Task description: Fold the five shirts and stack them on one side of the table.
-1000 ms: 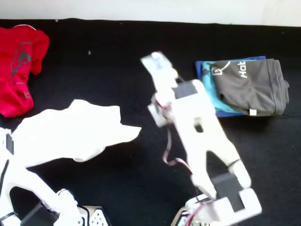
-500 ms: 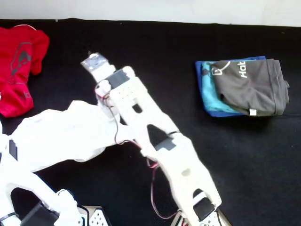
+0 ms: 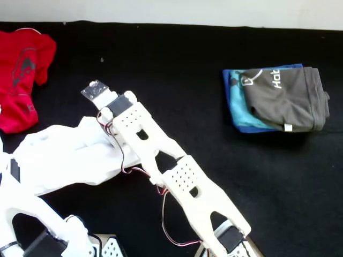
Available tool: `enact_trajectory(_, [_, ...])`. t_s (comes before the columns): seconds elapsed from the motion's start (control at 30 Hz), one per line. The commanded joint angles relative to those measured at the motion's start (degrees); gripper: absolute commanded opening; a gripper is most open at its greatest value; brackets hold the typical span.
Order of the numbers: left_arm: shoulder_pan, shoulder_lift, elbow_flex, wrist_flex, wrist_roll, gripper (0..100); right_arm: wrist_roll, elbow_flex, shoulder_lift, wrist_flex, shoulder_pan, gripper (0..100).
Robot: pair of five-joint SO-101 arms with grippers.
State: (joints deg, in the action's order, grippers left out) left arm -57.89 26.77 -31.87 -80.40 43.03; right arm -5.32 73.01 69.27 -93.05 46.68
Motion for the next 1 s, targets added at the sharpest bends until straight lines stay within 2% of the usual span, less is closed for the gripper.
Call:
enact_trajectory(0.0, [1.5,1.1,0.1,0.6,0.8,1,0.4,3.6,0.4,-0.5,-2.9,0.1])
enact_trajectory(0.07, [2.7,1.1,0.1,0.5,0.8,1,0.4,6.8,0.4,-1.3,-4.8,2.4])
enact_trajectory(0.2, [6.5,1.0,0.1,0.4,0.3,1,0.4,14.7,0.4,-3.4,-9.1,0.7])
enact_trajectory(0.4, [15.0,1.0,0.7,0.8,-9.3,1,0.2,27.4,0.2,-8.1,-15.9,0.6])
enact_trajectory(0.5, [19.8,1.1,4.0,0.8,-14.8,1,0.2,28.2,-3.7,-8.0,-20.3,0.6])
enact_trajectory(0.73, [27.2,1.0,27.6,-0.4,-22.8,1,-3.2,27.2,-22.5,-8.0,-30.1,0.6])
enact_trajectory(0.97, [36.4,1.0,51.4,-5.3,-25.1,1,-3.2,27.2,-39.6,-7.8,-38.8,0.6])
